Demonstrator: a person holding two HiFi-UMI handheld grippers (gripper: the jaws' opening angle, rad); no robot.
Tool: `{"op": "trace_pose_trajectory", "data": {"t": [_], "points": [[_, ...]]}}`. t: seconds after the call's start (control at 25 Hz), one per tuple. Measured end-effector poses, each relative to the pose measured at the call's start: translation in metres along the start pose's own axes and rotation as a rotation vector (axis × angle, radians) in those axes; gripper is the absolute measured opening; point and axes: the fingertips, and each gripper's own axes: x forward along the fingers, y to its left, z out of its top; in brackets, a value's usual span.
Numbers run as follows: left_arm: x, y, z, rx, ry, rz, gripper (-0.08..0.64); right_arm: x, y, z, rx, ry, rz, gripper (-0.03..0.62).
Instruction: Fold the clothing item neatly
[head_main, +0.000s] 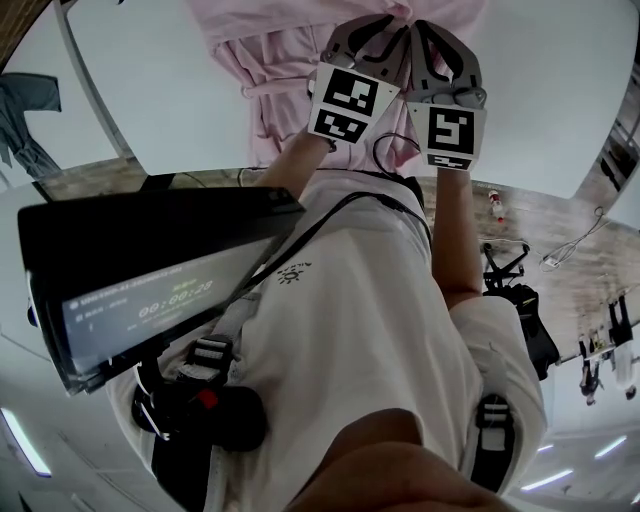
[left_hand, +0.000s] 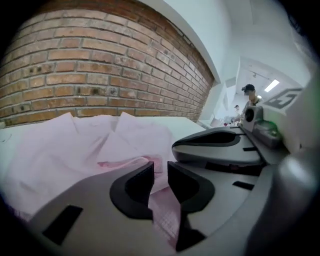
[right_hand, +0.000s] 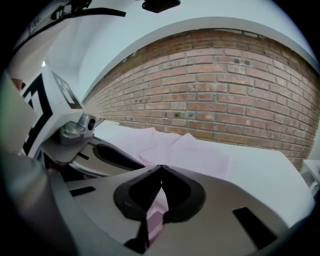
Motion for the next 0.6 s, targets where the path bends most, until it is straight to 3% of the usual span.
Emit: {"op": "trace_pose_trajectory", "data": {"t": [0.2, 0.32, 0.44, 0.6], "points": [[-0.022, 0.026, -0.001, -0.009, -0.057, 0.094, 0.078, 0.014, 0.020, 0.006, -0.014, -0.020, 0.044, 0.003], [-0.033, 0.048, 0.002, -0.037, -0.081, 0.180, 0.003, 0.024, 0.032, 0.011, -0.031, -0.025, 0.076, 0.003], [-0.042, 0.070, 0.001, -0.048, -0.089, 0.256, 0.003, 0.034, 0.045, 0.014, -0.052, -0.012, 0.111, 0.003], [-0.044, 0.084, -0.012, -0.081, -0.050, 0.278, 0.003, 0.040, 0.056, 0.002, -0.098, 0.059, 0.136, 0.003]]}}
